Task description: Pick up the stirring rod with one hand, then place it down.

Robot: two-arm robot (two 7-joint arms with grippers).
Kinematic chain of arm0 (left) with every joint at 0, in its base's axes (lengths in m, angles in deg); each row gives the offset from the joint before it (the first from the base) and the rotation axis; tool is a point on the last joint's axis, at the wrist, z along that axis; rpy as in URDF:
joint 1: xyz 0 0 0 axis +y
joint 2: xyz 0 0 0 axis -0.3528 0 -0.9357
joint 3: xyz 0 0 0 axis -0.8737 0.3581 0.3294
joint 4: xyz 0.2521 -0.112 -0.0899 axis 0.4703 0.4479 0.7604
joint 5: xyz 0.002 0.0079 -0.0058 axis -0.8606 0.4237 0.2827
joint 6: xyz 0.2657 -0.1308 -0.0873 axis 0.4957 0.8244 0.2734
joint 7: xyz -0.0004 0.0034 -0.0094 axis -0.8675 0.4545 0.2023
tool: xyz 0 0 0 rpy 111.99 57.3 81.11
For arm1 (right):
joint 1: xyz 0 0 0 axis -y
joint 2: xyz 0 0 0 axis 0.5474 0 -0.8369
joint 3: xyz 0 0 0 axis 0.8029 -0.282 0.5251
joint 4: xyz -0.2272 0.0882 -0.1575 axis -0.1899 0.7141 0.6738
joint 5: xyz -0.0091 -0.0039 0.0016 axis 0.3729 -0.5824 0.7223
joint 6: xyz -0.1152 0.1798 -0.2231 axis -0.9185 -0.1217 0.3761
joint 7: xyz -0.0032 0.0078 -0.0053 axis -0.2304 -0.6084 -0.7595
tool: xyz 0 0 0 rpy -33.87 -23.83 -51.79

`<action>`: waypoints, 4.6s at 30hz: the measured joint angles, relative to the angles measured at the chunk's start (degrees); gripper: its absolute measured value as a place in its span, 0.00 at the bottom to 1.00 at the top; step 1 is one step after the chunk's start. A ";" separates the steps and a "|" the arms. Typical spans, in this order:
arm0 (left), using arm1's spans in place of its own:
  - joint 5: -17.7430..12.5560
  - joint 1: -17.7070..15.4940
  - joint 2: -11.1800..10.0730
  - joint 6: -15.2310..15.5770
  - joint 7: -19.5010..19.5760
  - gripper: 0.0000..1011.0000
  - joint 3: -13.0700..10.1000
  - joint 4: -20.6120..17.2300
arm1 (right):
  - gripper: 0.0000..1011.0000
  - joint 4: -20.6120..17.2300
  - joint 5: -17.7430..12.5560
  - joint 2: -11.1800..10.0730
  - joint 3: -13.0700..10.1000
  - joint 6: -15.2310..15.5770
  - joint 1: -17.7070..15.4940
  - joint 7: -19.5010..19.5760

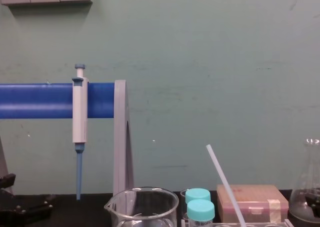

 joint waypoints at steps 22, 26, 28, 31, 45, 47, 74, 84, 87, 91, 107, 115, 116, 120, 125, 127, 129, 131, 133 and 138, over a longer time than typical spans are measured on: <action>0.00 0.00 0.00 0.00 0.00 0.99 0.00 0.00 | 0.99 0.00 0.00 0.00 0.00 0.00 0.00 0.00; 0.00 0.00 0.00 0.00 0.00 0.99 0.00 0.00 | 0.99 0.00 0.00 0.00 0.00 0.00 0.00 0.00; 0.00 0.00 0.00 0.00 0.00 0.99 0.00 0.00 | 0.99 0.00 0.00 0.00 0.00 0.00 0.00 0.00; 0.00 0.00 0.00 0.00 0.00 0.99 0.00 0.00 | 0.99 0.00 0.00 0.00 0.00 0.00 0.00 0.00; 0.00 0.00 0.00 0.00 0.00 0.99 0.00 0.00 | 0.99 0.00 0.00 0.00 0.00 0.00 0.00 0.00; 0.00 0.00 0.00 0.00 0.00 0.99 0.00 0.00 | 0.99 0.00 0.00 0.00 0.00 0.00 0.00 0.00; 0.00 0.00 0.00 0.00 0.00 0.99 0.00 0.00 | 0.99 -0.86 -11.45 2.65 -4.96 -0.49 4.27 -14.88; 0.00 0.00 0.00 0.00 0.00 0.99 0.00 0.00 | 0.99 -2.41 -13.56 4.81 -3.11 1.31 7.21 -22.96; 0.00 0.00 0.00 0.00 0.00 0.99 0.00 0.00 | 0.99 -2.47 -15.05 5.82 -2.64 5.05 8.29 -24.67; 0.00 0.00 0.00 0.00 0.00 0.99 0.00 0.00 | 0.99 -1.25 -16.36 7.42 -1.88 11.13 10.22 -26.02; 0.00 0.00 0.00 0.00 0.00 0.99 0.00 0.00 | 0.99 5.86 -14.03 11.20 1.41 17.73 15.00 -27.83; 0.00 0.00 0.00 0.00 0.00 0.99 0.00 0.00 | 0.99 7.40 -13.49 11.90 1.61 19.04 15.49 -27.90; 0.00 0.00 0.00 0.00 0.00 0.99 0.00 0.00 | 0.99 7.51 -13.47 11.94 1.59 19.11 15.51 -27.93; 0.00 0.00 0.00 0.00 0.00 0.99 0.00 0.00 | 0.99 7.89 -13.25 12.16 1.58 19.29 15.65 -27.94; 0.00 0.00 0.00 0.00 0.00 0.99 0.00 0.00 | 0.99 7.90 -13.24 12.16 1.56 19.29 15.65 -27.93; 0.00 0.00 0.00 0.00 0.00 0.99 0.00 0.00 | 0.99 7.89 -13.25 12.15 1.55 19.30 15.65 -27.93; 0.00 0.00 0.00 0.00 0.00 0.99 0.00 0.00 | 0.99 7.89 -13.25 12.14 1.54 19.30 15.65 -27.93; 0.00 0.00 0.00 0.00 0.00 0.99 0.00 0.00 | 0.96 7.89 -13.26 12.13 1.54 19.29 15.65 -27.93; 0.00 0.00 0.00 0.00 0.00 0.99 0.00 0.00 | 0.94 7.88 -13.26 12.12 1.54 19.30 15.65 -27.92; 0.00 0.00 0.00 0.00 0.00 0.99 0.00 0.00 | 0.82 7.87 -13.27 12.10 1.54 19.30 15.62 -27.92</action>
